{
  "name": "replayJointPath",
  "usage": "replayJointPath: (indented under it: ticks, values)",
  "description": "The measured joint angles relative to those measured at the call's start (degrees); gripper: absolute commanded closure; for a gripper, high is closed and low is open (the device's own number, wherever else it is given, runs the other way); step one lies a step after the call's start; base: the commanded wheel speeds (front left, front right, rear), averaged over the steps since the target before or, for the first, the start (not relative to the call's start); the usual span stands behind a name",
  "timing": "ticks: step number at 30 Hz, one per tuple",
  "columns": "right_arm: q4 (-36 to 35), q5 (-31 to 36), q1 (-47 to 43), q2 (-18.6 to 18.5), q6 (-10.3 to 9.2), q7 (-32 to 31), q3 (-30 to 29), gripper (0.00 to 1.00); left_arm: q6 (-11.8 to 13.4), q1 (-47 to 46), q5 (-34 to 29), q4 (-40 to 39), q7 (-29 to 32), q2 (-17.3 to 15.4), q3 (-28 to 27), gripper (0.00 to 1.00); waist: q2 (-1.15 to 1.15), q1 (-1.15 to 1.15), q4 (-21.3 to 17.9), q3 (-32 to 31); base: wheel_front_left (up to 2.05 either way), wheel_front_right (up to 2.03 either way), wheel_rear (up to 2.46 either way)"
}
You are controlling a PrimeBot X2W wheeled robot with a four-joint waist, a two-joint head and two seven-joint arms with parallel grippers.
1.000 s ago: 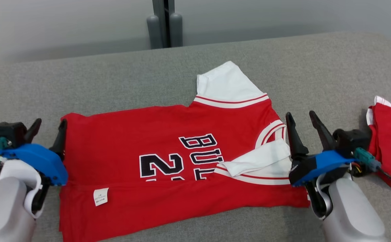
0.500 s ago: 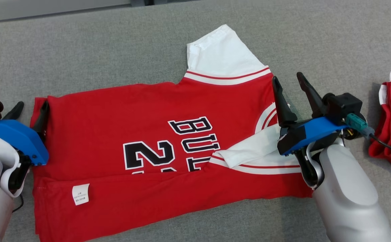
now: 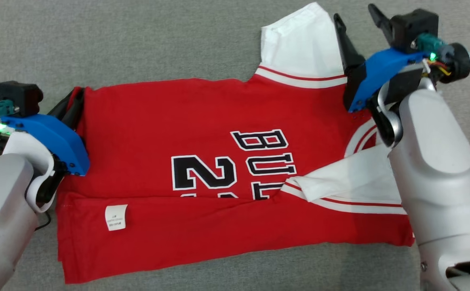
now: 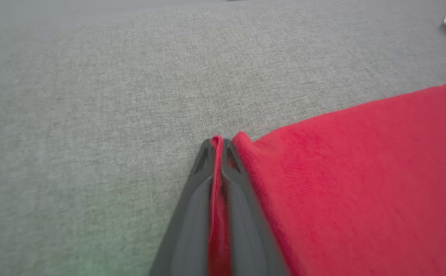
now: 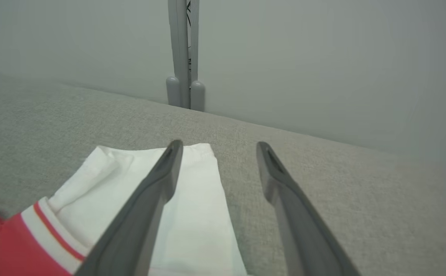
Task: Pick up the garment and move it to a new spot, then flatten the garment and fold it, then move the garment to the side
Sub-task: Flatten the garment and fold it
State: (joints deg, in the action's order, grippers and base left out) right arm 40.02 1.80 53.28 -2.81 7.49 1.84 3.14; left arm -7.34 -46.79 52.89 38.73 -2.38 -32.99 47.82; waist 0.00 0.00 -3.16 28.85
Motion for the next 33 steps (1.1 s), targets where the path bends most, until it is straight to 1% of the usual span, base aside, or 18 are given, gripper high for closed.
replayJointPath:
  ticks: [2, 9, 15, 16, 17, 18, 19, 21, 24, 28, 30, 33]
  values:
    - [1.47, 2.09, 2.55, 0.03, 0.0, -2.16, -1.65, 0.0, 0.0, -1.4, 0.42, -0.68, -1.51, 0.27, 2.2, 1.0, 0.0, 0.0, 1.3, 0.94, 0.0, 0.0, 0.0]
    - [7.06, 8.18, 9.6, 0.01, 0.0, -9.48, -10.34, 0.0, 0.05, -6.49, 2.69, -1.91, -5.72, 2.5, 9.59, 1.0, 0.0, 0.0, 6.56, 4.14, 0.0, 0.0, 0.0]
    - [10.65, 13.47, 12.99, 0.07, 0.0, -14.44, -14.7, 0.0, 0.05, -10.12, 5.24, -1.96, -9.44, 4.15, 14.62, 1.0, 0.0, 0.0, 10.06, 6.87, 0.0, 0.0, 0.0]
    - [10.83, 14.68, 13.68, 0.04, 0.0, -15.38, -15.47, 0.05, 0.04, -10.62, 5.68, -1.87, -9.93, 4.28, 15.44, 1.0, -0.01, 0.0, 10.42, 7.26, 0.0, 0.0, 0.0]
    - [10.99, 15.5, 14.27, 0.02, 0.0, -16.26, -16.04, 0.47, 0.0, -11.05, 6.1, -1.78, -10.37, 4.43, 16.14, 1.0, -0.02, -0.01, 10.7, 7.56, 0.0, 0.0, 0.0]
    - [11.13, 16.0, 14.55, 0.01, -0.01, -16.46, -16.24, 0.66, -0.01, -11.43, 6.6, -1.68, -10.57, 4.55, 16.73, 1.0, -0.02, -0.01, 10.94, 7.78, 0.0, 0.0, 0.0]
    - [11.1, 16.31, 14.62, 0.03, -0.01, -16.46, -16.74, 1.0, -0.01, -11.81, 7.17, -1.55, -10.9, 4.61, 17.41, 1.0, -0.02, -0.01, 11.1, 7.93, 0.0, 0.0, 0.0]
    - [11.04, 17.42, 14.66, 0.13, 0.01, -16.29, -17.27, 1.0, -0.03, -12.27, 8.21, -1.18, -11.45, 4.77, 18.45, 1.0, -0.02, -0.01, 11.13, 7.89, 0.0, 0.0, 0.0]
    - [11.0, 18.01, 14.5, 0.14, 0.01, -13.62, -17.79, 1.0, -0.08, -12.73, 9.11, -0.1, -12.58, 4.81, 19.3, 1.0, -0.02, 0.0, 10.96, 7.7, 0.0, 0.0, 0.0]
    - [9.7, 17.56, 14.19, 0.09, 0.0, -6.39, -20.02, 1.0, -0.27, -12.73, 9.2, 2.13, -13.12, 5.43, 17.85, 1.0, 0.0, 0.01, 10.58, 6.97, 0.0, 0.0, 0.0]
    - [9.49, 17.24, 14.19, 0.04, 0.0, -2.78, -21.08, 1.0, -0.26, -12.26, 8.22, 2.59, -12.9, 5.86, 15.05, 1.0, 0.01, 0.02, 10.44, 6.27, 0.0, 0.0, 0.0]
    - [9.99, 16.03, 14.08, -0.01, 0.0, 1.96, -22.07, 1.0, 0.18, -10.87, 3.76, 2.22, -12.67, 6.34, 7.48, 1.0, 0.04, 0.04, 10.2, 5.01, 0.0, 0.0, 0.0]
